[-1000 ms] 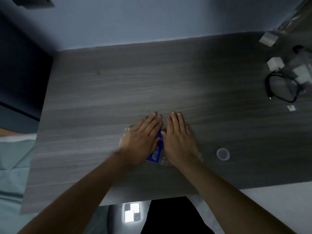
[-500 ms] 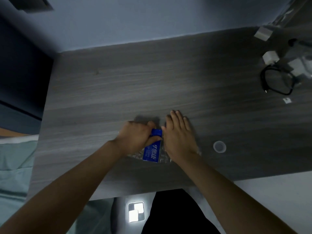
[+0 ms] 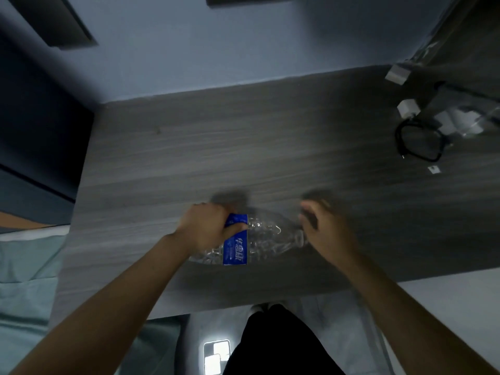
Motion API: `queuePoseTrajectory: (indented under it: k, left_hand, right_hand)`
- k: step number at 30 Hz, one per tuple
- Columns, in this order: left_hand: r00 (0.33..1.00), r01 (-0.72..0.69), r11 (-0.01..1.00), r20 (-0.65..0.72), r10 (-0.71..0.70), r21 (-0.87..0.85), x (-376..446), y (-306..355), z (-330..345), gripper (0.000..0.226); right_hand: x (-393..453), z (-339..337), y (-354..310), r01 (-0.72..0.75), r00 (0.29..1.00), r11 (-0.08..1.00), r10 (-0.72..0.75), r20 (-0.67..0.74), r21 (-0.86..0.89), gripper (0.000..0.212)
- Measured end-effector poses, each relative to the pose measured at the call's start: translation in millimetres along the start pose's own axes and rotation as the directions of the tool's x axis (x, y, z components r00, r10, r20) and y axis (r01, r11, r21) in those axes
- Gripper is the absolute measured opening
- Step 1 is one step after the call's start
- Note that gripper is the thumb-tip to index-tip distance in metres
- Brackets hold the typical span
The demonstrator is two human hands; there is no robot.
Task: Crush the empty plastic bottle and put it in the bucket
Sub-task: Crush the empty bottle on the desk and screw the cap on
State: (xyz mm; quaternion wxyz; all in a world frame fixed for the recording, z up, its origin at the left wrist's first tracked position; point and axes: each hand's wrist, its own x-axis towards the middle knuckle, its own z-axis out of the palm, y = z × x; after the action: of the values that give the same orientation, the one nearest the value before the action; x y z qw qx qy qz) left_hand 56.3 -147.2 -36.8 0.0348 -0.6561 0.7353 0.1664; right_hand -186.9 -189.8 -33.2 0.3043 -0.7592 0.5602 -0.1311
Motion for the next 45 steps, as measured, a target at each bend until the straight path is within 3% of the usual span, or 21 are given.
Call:
queuePoseTrajectory:
  k: [5,11,19,25,33,40,45]
  left_hand:
    - [0.998,0.061,0.997,0.002,-0.061,-0.054,-7,0,-3,0.045]
    - [0.996,0.084,0.987,-0.001,-0.084,-0.134,-13,3,-11,0.035]
    - [0.996,0.087,0.969,0.017,-0.085,-0.23,-20,10,-20,0.032]
    - [0.996,0.085,0.968,0.013,-0.084,-0.235,-24,11,-27,0.035]
    - [0.994,0.093,0.975,-0.039,-0.103,-0.199,-31,12,-29,0.034]
    - [0.994,0.099,0.975,-0.018,-0.104,-0.199,-34,15,-27,0.036]
    - [0.995,0.088,0.976,-0.034,-0.096,-0.198,-36,12,-26,0.034]
  right_hand:
    - [-20,-17,45,-0.144,0.977,0.974,0.168,0.133,-0.172,0.055]
    - [-23,-21,43,-0.089,0.99,0.971,0.111,0.091,-0.221,0.029]
    - [-28,-21,11,0.098,0.991,0.994,-0.093,0.1,-0.047,0.043]
    - [-33,-32,-1,0.144,0.98,0.986,-0.153,0.129,0.079,0.044]
    - [-35,-32,5,0.144,0.979,0.971,-0.168,0.116,0.193,0.038]
    - [-35,-28,8,-0.043,0.97,0.907,-0.063,0.235,0.42,0.034]
    - [-37,-32,8,-0.054,0.974,0.873,-0.06,0.217,0.485,0.042]
